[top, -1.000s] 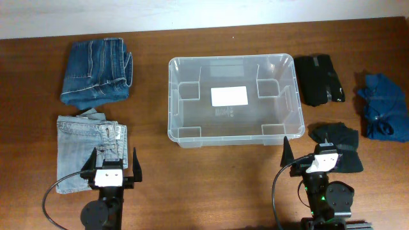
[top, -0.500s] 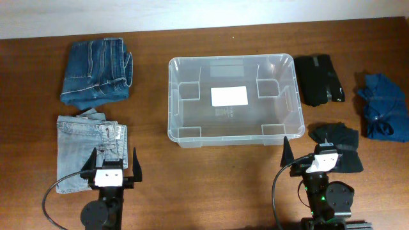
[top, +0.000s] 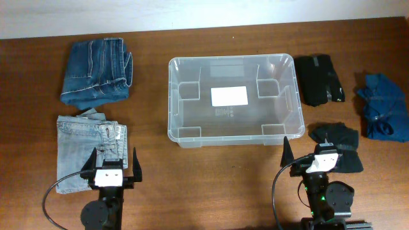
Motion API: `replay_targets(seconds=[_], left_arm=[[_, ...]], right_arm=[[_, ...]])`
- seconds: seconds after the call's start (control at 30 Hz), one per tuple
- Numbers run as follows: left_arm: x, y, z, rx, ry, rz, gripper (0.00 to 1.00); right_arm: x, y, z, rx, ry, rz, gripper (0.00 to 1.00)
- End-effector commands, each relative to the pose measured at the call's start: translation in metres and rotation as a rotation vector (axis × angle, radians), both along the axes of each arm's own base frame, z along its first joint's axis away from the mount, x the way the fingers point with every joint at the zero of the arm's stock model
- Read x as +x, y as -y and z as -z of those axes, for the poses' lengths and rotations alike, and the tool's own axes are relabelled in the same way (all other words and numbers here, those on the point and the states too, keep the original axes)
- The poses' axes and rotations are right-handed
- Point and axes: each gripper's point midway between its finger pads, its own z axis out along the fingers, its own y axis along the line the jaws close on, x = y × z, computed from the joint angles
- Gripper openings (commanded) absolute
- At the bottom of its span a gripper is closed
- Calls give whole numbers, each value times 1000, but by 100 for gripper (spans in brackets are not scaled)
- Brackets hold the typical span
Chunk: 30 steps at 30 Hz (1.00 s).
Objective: Pack container
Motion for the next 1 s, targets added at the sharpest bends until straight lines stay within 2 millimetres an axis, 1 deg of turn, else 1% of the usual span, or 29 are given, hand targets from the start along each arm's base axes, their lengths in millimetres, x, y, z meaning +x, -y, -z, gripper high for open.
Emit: replay_targets(seconds=[0.0,0.07,0.17,0.3,0.37,0.43,0.53,0.63,0.7,0.73,0.8,0.83,0.9,0.97], left_arm=[[0,1,1,12,0,8,99],[0,1,1,12,0,7,99],[0,1,1,11,0,7,99],[0,1,1,12,0,8,99],[0,1,1,12,0,8,99],[0,1,1,12,0,8,99],[0,1,1,11,0,8,99],[0,1,1,12,0,7,99],[0,1,1,12,0,7,99],[0,1,1,12,0,8,99],[0,1,1,12,0,7,99],[0,1,1,12,0,8,99],[0,1,1,12,0,7,99],[0,1,1,12,0,7,99]], right_arm=[[0,0,2,1,0,0,98],[0,-1,2,3,0,-7,98],[0,-4,2,69,-1,-20,98],[0,-6,-1,71,9,-36,98],[0,-10,-4,70,22,-58,98],[-1,-15,-13,69,45,-90,98],[-5,-20,-33,64,87,-116,98],[-8,-19,-49,55,115,-110,98],[-11,-14,-64,50,139,-80,99],[-15,-8,-78,47,156,-44,99],[-20,-7,-92,29,168,-36,98],[-25,-7,-105,10,166,-31,98],[-32,-4,-118,-13,156,-13,98],[-38,2,-134,-13,141,25,98]])
